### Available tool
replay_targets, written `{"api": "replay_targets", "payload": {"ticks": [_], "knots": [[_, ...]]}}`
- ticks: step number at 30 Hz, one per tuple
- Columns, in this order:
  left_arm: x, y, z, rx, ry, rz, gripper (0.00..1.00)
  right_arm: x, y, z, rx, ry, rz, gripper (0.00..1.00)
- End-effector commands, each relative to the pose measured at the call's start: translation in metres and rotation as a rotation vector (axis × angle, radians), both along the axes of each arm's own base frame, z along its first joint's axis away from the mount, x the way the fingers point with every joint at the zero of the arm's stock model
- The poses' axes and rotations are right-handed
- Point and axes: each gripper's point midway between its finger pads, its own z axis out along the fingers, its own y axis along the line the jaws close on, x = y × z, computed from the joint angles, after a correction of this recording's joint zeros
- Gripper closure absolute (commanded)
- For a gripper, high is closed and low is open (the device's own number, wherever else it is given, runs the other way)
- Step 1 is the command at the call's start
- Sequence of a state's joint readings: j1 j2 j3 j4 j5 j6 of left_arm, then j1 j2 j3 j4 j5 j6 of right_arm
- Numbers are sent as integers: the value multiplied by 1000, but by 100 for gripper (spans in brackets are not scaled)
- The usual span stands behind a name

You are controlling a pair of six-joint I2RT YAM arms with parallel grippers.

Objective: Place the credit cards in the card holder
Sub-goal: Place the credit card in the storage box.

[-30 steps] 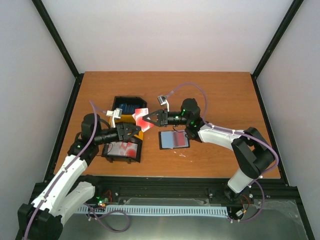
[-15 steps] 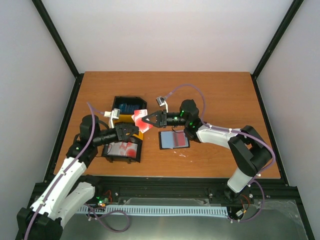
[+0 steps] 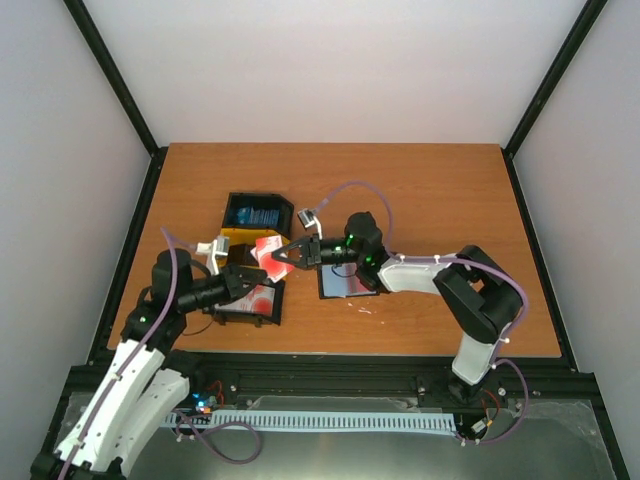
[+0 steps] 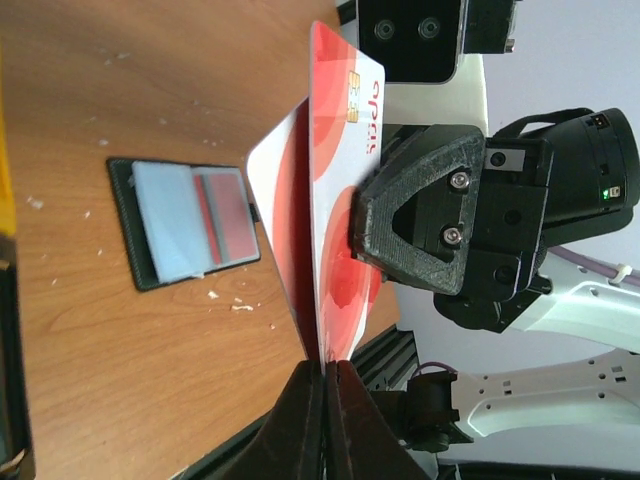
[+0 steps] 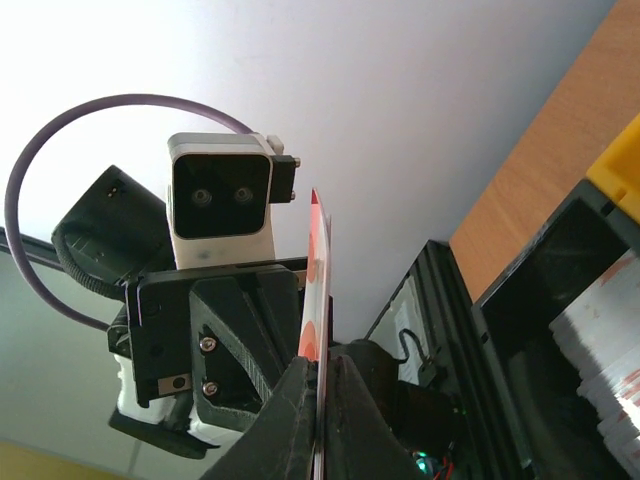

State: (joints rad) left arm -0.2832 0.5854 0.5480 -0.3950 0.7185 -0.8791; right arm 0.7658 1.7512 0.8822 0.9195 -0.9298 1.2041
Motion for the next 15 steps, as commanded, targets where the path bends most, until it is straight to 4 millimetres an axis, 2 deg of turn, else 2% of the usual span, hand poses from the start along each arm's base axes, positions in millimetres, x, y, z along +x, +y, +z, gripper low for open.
{"api": "replay_targets", "payload": {"ticks": [1, 8, 15], "knots": [[-20, 13, -22, 19, 140, 67, 99, -20, 17, -7, 40, 18, 48, 97], [-45, 28, -56, 63, 322, 139, 99, -35, 37, -29, 46, 77, 101, 97], [-50, 41, -73, 108, 406, 227, 99, -36, 45, -55, 14, 152, 100, 96]]}}
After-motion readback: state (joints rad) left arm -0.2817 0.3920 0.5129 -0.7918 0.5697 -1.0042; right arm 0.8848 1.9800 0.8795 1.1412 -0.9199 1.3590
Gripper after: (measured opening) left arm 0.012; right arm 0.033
